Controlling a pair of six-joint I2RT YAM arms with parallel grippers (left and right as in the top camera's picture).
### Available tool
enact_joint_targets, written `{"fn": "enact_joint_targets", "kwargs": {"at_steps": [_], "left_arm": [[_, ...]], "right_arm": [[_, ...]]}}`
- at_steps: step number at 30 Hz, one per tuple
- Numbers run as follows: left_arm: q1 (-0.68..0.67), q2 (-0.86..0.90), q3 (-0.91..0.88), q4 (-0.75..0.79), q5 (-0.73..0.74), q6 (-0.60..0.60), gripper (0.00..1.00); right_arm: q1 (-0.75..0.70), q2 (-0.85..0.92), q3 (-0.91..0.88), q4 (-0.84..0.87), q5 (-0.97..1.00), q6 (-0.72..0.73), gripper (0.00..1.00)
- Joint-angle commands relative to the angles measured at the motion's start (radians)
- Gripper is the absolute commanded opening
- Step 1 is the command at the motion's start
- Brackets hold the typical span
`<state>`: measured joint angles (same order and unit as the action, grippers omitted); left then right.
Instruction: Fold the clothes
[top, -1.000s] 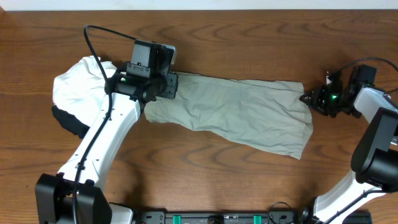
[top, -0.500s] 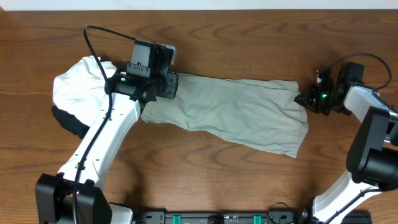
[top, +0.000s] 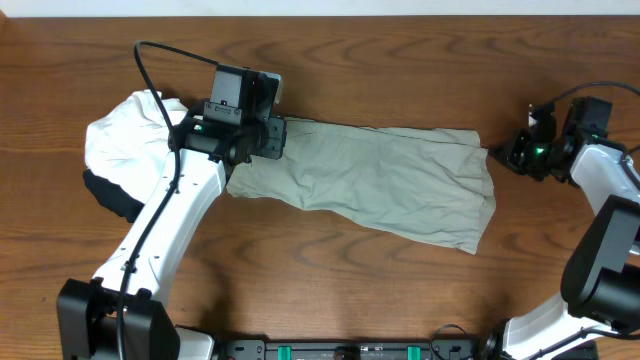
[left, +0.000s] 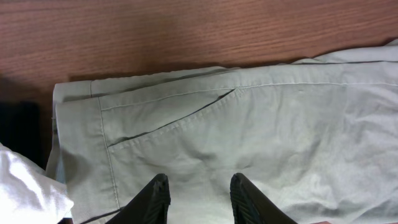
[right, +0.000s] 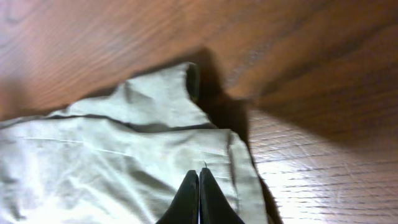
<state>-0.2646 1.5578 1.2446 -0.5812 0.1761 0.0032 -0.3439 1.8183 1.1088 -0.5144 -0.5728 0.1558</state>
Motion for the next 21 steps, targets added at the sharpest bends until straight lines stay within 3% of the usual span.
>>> {"fn": "enact_joint_targets", "kwargs": {"at_steps": [1, 3, 21], "left_arm": [[-0.002, -0.016, 0.019, -0.008, -0.005, -0.005, 0.35], [-0.002, -0.016, 0.019, -0.012, -0.005, -0.005, 0.35], [-0.002, -0.016, 0.019, -0.024, -0.005, -0.008, 0.35]], "right_arm": [[-0.001, -0.004, -0.004, -0.008, -0.002, 0.008, 0.07], [-0.001, 0.000, -0.005, -0.021, 0.062, 0.008, 0.18], [0.053, 0.112, -0.013, 0.049, 0.099, 0.011, 0.21]]}}
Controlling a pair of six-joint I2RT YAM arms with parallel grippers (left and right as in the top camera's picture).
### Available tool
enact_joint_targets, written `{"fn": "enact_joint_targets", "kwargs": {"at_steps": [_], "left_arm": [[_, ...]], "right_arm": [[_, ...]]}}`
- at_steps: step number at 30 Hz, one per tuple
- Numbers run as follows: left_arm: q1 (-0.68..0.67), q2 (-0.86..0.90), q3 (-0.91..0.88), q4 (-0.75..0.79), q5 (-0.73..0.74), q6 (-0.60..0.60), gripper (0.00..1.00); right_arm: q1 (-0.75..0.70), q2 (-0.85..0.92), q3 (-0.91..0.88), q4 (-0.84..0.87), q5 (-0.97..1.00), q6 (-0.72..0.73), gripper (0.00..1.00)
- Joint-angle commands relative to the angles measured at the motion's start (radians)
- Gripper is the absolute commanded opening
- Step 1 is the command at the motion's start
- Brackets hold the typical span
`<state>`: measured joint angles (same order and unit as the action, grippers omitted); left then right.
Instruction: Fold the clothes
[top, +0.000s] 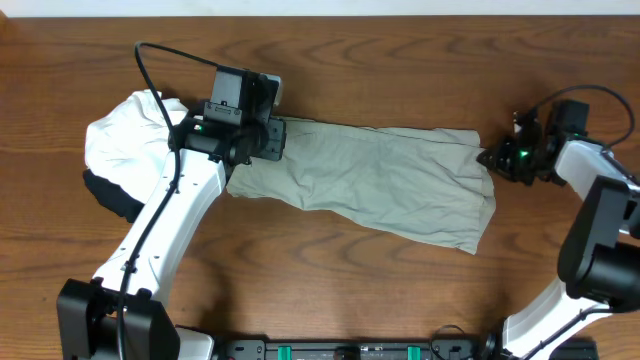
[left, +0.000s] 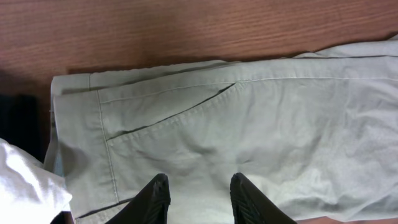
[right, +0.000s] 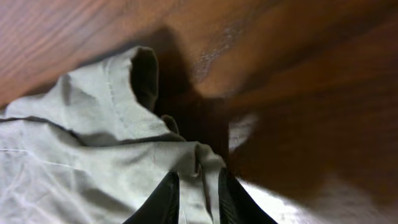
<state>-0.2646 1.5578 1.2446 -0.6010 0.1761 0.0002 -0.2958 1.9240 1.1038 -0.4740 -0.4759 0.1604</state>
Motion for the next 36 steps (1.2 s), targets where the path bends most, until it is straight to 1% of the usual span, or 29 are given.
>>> {"fn": "enact_joint_targets", "kwargs": {"at_steps": [1, 8, 12, 16, 22, 27, 31, 34, 36], "left_arm": [[-0.002, -0.016, 0.019, -0.004, -0.005, -0.005, 0.35], [-0.002, -0.016, 0.019, -0.004, -0.005, -0.005, 0.35], [-0.002, -0.016, 0.019, -0.004, -0.005, -0.005, 0.35], [-0.002, -0.016, 0.019, -0.004, -0.005, -0.005, 0.35], [-0.002, -0.016, 0.019, -0.004, -0.005, -0.005, 0.36], [-0.002, -0.016, 0.019, -0.003, -0.005, -0.005, 0.36], [-0.002, -0.016, 0.019, -0.004, -0.005, -0.005, 0.36], [-0.002, -0.016, 0.019, -0.003, -0.005, -0.005, 0.36], [-0.002, -0.016, 0.019, -0.003, -0.005, -0.005, 0.36]], "right_arm": [[0.005, 0.006, -0.008, 0.010, 0.002, 0.008, 0.21], [0.027, 0.021, -0.008, 0.020, 0.002, 0.011, 0.22], [0.048, 0.040, -0.008, 0.032, 0.002, 0.024, 0.19], [0.055, 0.038, -0.008, 0.050, -0.016, 0.027, 0.14], [0.036, 0.016, -0.008, 0.053, -0.058, 0.027, 0.01], [0.017, -0.006, -0.008, 0.059, -0.165, 0.026, 0.01], [0.013, -0.009, -0.008, 0.059, -0.212, 0.025, 0.01], [0.013, -0.009, -0.008, 0.063, -0.251, -0.018, 0.01], [0.013, -0.009, -0.008, 0.062, -0.243, -0.021, 0.07]]}}
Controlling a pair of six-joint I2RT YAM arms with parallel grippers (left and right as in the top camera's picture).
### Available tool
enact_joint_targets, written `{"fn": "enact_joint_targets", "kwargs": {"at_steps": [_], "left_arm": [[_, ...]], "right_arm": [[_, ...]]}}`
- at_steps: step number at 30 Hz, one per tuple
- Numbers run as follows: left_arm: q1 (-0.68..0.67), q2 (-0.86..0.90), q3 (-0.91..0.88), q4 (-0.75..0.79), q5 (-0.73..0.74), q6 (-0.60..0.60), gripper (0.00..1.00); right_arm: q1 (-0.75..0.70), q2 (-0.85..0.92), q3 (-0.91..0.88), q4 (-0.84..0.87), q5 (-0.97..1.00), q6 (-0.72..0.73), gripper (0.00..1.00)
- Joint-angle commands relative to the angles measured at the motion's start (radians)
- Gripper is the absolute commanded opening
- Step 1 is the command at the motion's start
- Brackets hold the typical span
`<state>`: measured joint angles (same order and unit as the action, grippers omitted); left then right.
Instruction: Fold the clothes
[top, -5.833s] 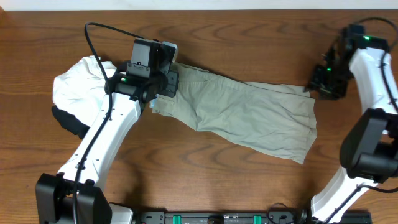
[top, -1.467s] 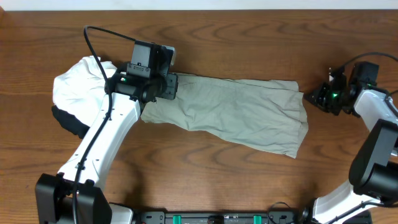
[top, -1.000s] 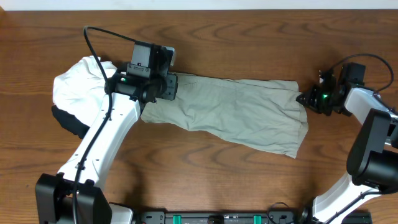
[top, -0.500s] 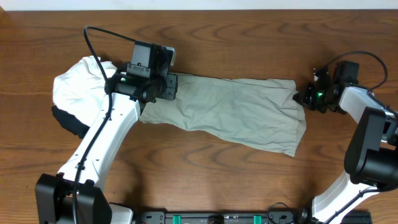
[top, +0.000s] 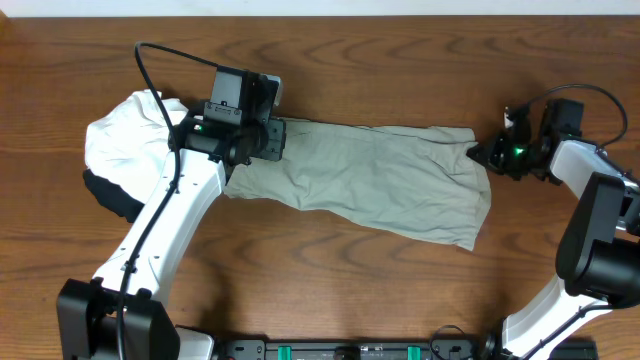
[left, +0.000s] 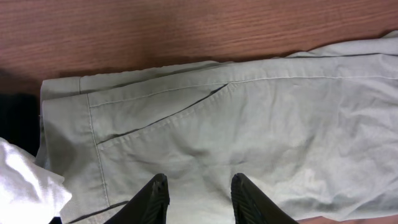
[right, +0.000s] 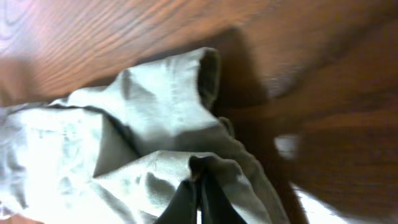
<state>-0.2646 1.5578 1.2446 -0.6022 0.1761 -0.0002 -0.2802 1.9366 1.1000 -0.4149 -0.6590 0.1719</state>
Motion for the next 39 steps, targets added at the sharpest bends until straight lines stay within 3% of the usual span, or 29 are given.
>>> {"fn": "enact_joint_targets", "kwargs": {"at_steps": [1, 15, 20, 25, 35, 39], "left_arm": [[-0.002, -0.016, 0.019, -0.002, -0.005, -0.005, 0.36], [-0.002, -0.016, 0.019, -0.003, -0.005, -0.005, 0.36], [-0.002, -0.016, 0.019, -0.003, -0.005, -0.005, 0.36], [-0.002, -0.016, 0.019, -0.003, -0.005, -0.005, 0.36], [-0.002, -0.016, 0.019, -0.003, -0.005, -0.005, 0.36], [-0.002, -0.017, 0.019, -0.003, -0.005, -0.005, 0.36]], "right_arm": [[-0.003, -0.022, -0.004, 0.000, -0.054, -0.032, 0.08], [0.054, -0.021, -0.005, -0.030, 0.083, -0.069, 0.21], [0.061, -0.021, -0.005, -0.023, 0.084, -0.068, 0.01], [0.037, -0.048, 0.003, -0.012, 0.010, -0.047, 0.01], [-0.050, -0.359, 0.003, -0.042, 0.004, -0.026, 0.01], [-0.070, -0.489, 0.003, -0.047, 0.114, 0.030, 0.01]]}}
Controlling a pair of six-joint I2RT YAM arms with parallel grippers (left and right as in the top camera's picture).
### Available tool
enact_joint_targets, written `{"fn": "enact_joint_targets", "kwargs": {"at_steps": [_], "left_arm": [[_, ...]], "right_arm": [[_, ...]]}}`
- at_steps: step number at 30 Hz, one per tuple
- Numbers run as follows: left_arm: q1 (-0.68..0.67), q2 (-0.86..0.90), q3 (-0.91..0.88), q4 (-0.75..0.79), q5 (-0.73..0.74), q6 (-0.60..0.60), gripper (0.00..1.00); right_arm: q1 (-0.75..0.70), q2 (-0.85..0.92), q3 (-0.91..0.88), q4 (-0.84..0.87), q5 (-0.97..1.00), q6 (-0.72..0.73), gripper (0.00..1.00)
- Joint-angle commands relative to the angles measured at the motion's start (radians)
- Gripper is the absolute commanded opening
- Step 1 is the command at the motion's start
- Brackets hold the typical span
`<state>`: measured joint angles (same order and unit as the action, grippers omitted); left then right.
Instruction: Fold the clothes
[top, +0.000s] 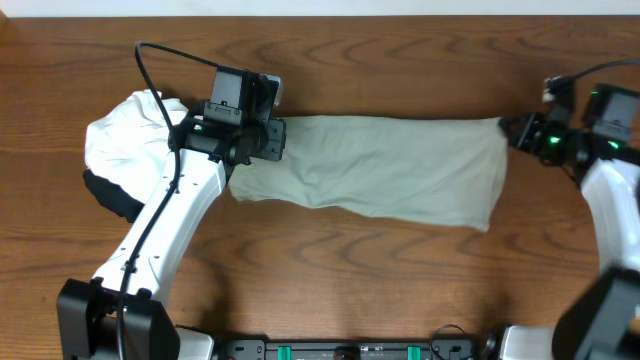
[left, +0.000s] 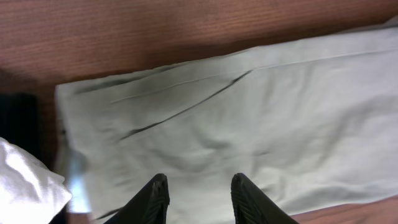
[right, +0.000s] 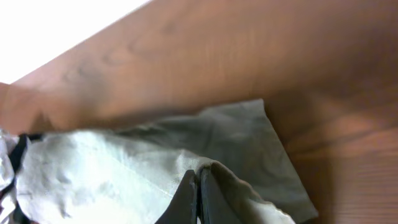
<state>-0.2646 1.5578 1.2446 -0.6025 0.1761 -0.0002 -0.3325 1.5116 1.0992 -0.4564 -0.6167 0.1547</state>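
Pale green shorts lie stretched across the table's middle, waistband to the left. My right gripper is shut on the shorts' far right corner, and in the right wrist view the cloth is lifted and bunched between the closed fingers of the right gripper. My left gripper stands open over the waistband end, by the pocket slit, fingers apart above the cloth. In the overhead view the left gripper sits at the shorts' left end.
A pile of white clothing with a dark garment beneath it lies at the left, touching the left arm. Bare wooden table surrounds the shorts in front and behind.
My right gripper, shut on the shorts' right corner, has moved to the right and up, and the shorts now lie pulled out longer and smoother. The left gripper stays open over the waistband.
First my right gripper was shut just off the shorts' right end. Then it was open at the hem corner. Then it was shut on that corner, and now it holds it farther right with the shorts drawn taut. My left gripper stayed open at the waistband throughout.
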Motion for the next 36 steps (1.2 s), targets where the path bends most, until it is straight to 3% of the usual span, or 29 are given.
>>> {"fn": "enact_joint_targets", "kwargs": {"at_steps": [1, 7, 8, 15, 36], "left_arm": [[-0.002, -0.017, 0.019, -0.002, -0.005, -0.005, 0.36], [-0.002, -0.021, 0.019, -0.003, -0.005, -0.005, 0.37], [-0.002, -0.024, 0.019, -0.003, -0.005, -0.005, 0.44], [0.005, -0.027, 0.021, 0.035, -0.010, -0.001, 0.61], [0.006, 0.294, 0.021, 0.344, 0.009, -0.016, 0.73]], "right_arm": [[-0.021, -0.079, 0.004, -0.010, 0.089, 0.051, 0.01], [-0.023, -0.105, 0.004, -0.068, 0.150, 0.055, 0.01], [-0.023, -0.104, 0.004, -0.081, 0.159, 0.058, 0.01], [-0.025, -0.107, 0.004, -0.109, 0.126, 0.054, 0.01], [-0.138, -0.206, 0.038, -0.222, 0.111, 0.023, 0.01]]}}
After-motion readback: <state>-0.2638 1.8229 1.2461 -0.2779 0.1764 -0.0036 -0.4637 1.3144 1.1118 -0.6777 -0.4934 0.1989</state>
